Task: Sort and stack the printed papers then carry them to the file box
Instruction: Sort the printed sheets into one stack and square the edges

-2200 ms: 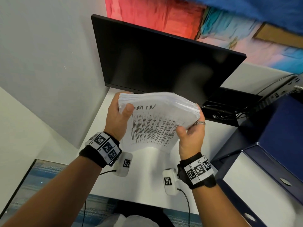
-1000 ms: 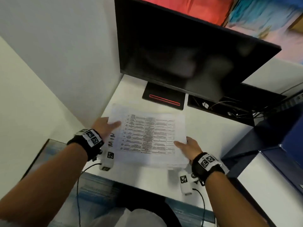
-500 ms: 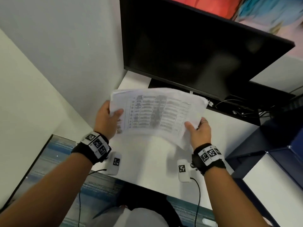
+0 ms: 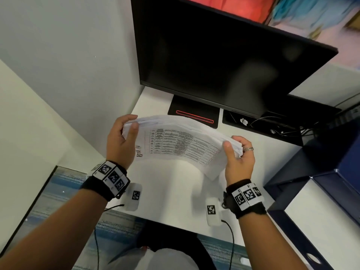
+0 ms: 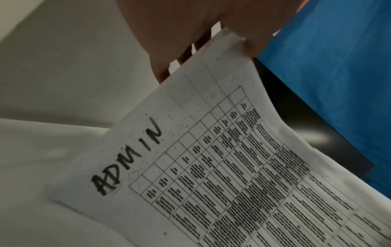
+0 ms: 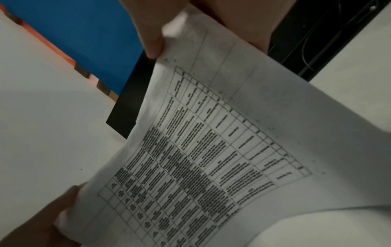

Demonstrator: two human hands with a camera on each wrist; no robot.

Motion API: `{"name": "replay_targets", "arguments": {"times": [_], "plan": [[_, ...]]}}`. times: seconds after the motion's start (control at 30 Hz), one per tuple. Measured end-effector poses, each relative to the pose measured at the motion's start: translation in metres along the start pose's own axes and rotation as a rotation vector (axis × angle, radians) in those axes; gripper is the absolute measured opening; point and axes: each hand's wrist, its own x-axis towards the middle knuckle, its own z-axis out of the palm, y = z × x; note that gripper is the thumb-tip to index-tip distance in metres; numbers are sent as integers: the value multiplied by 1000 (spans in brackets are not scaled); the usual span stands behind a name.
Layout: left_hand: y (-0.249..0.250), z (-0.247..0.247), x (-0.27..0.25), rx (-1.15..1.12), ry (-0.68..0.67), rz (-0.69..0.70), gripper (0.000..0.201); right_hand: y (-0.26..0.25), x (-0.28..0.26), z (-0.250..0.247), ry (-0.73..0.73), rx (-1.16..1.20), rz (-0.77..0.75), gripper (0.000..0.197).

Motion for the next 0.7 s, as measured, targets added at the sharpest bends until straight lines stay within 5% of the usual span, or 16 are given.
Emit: {"name": "replay_targets", "arguments": {"times": [0.3,0.47,0.7], "plan": [[-7,-1,14,91,11,7,17,-7,7,-1,7,-76,-88,15],[-7,-1,15,197,-25,157,21,-5,5,0,92,-93,-128,11],[-7,0,13,170,-63,169,29,-2,2,-5,-17,-261,-295,14]]}}
